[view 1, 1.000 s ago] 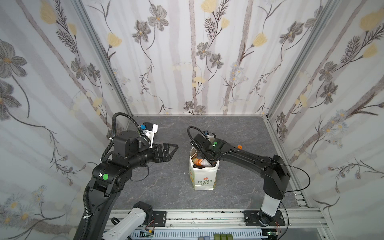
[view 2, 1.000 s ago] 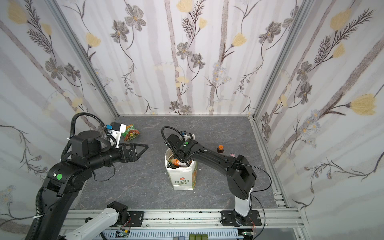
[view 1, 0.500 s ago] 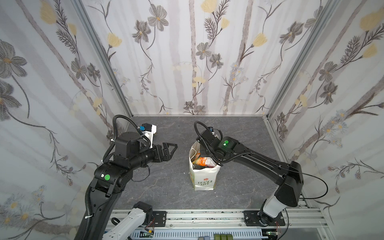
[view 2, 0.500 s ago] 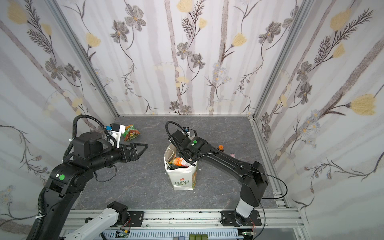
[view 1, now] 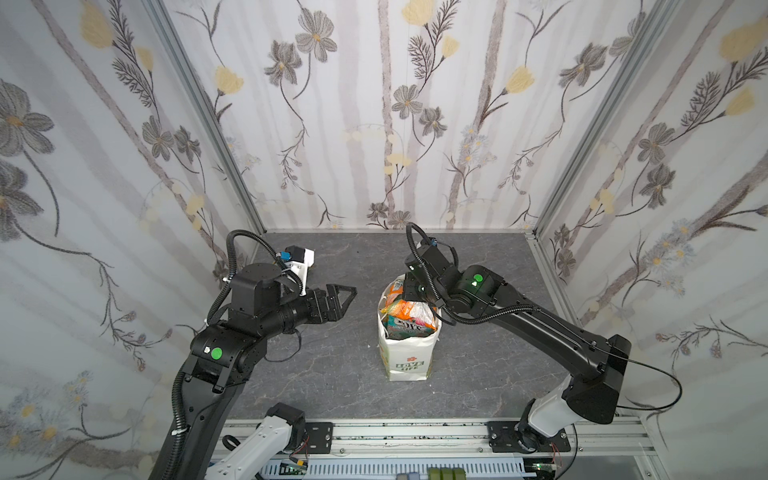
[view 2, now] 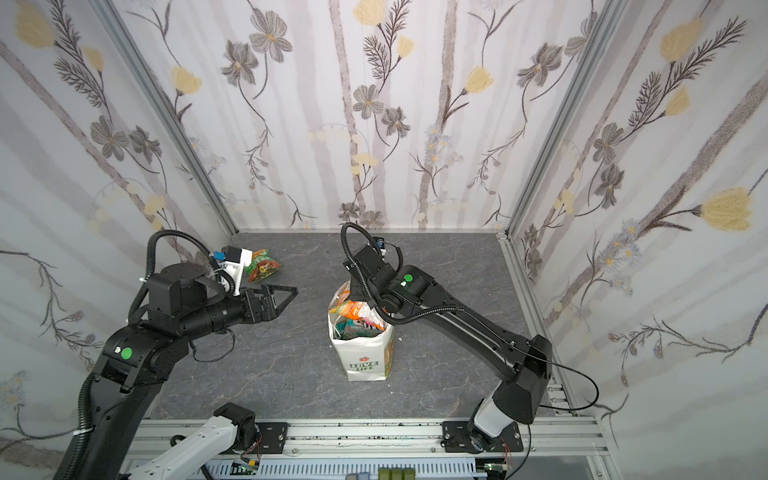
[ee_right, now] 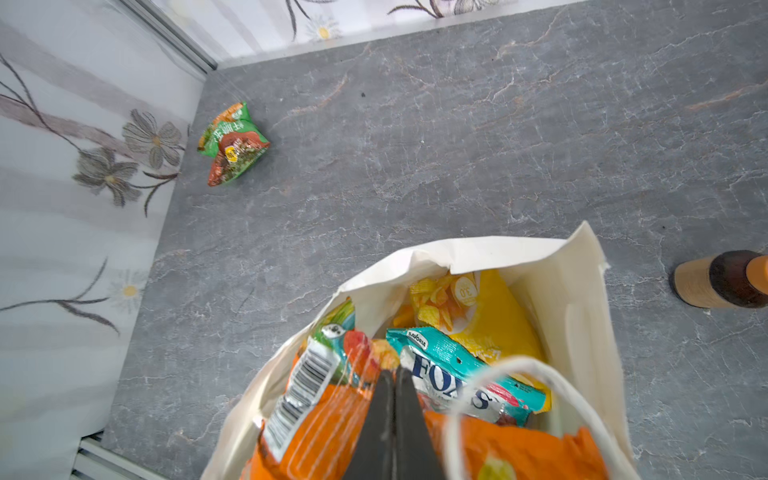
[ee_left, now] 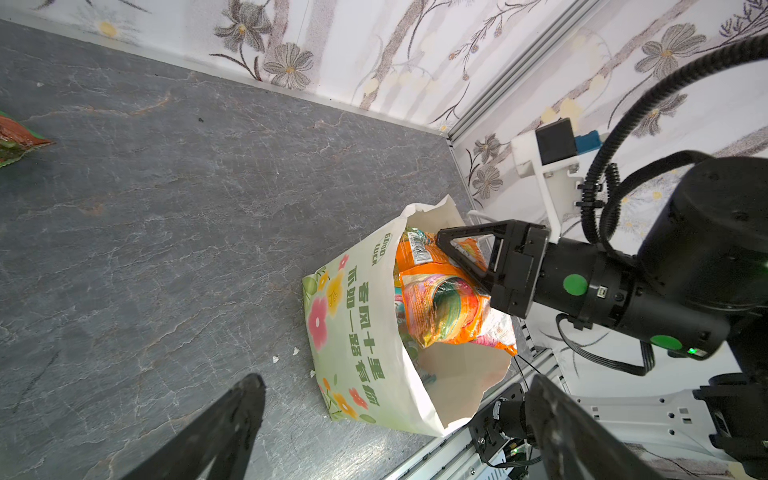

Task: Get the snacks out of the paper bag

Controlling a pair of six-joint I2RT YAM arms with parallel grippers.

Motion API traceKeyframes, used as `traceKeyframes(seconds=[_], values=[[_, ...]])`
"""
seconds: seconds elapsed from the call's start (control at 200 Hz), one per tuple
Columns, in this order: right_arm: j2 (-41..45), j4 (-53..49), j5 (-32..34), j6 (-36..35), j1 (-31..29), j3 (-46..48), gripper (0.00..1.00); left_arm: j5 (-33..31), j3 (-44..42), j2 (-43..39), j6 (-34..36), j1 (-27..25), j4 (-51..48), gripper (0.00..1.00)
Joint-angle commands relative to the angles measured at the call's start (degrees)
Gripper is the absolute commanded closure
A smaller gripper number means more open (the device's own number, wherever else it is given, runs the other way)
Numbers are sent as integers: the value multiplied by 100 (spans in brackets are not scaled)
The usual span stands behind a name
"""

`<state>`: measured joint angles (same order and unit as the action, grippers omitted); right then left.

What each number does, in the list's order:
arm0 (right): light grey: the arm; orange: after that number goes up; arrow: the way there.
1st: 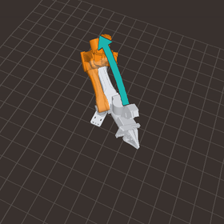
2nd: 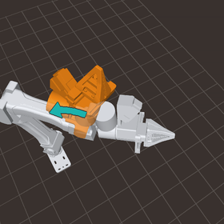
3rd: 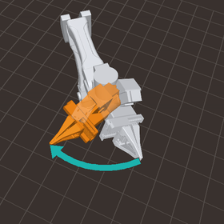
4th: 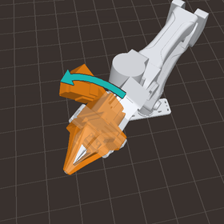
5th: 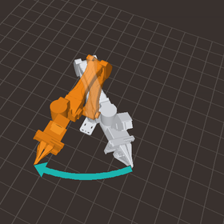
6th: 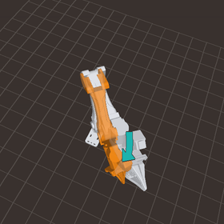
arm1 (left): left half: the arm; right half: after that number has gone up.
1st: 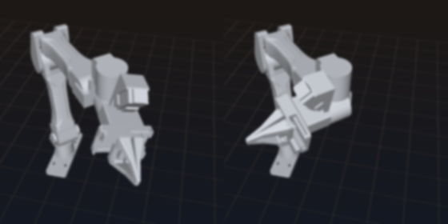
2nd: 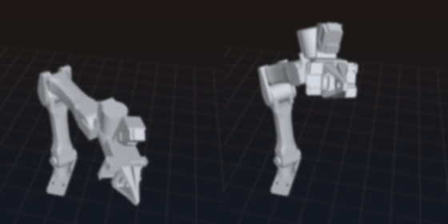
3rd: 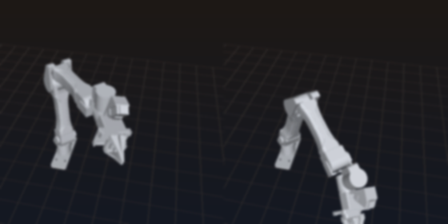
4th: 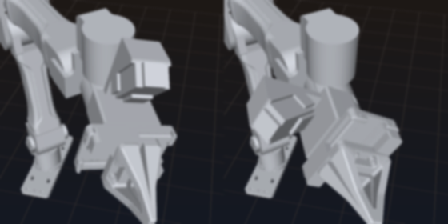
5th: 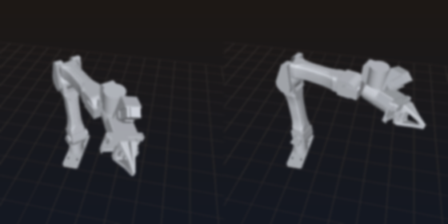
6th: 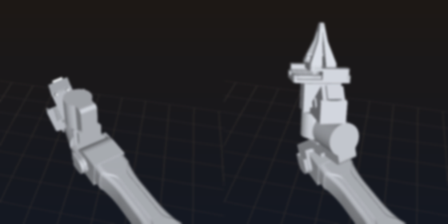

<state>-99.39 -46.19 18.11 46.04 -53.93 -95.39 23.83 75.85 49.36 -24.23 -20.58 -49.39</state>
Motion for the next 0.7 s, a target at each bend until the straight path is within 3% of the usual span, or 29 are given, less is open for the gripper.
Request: traceKeyframes(seconds=[0.0,0.33,0.505,0.695], values=[[102,135,17,48,8,-212,100,76,8,18,-92,1,245,0],[232,255,135,-143,10,-1171,100,-10,413,178,-522,1,519,0],[345,804,136,-543,-1,-1532,100,-125,703,435,-1306,1,958,0],[377,1240,55,-882,-38,-1824,100,186,870,671,-2182,5,2036,0]])
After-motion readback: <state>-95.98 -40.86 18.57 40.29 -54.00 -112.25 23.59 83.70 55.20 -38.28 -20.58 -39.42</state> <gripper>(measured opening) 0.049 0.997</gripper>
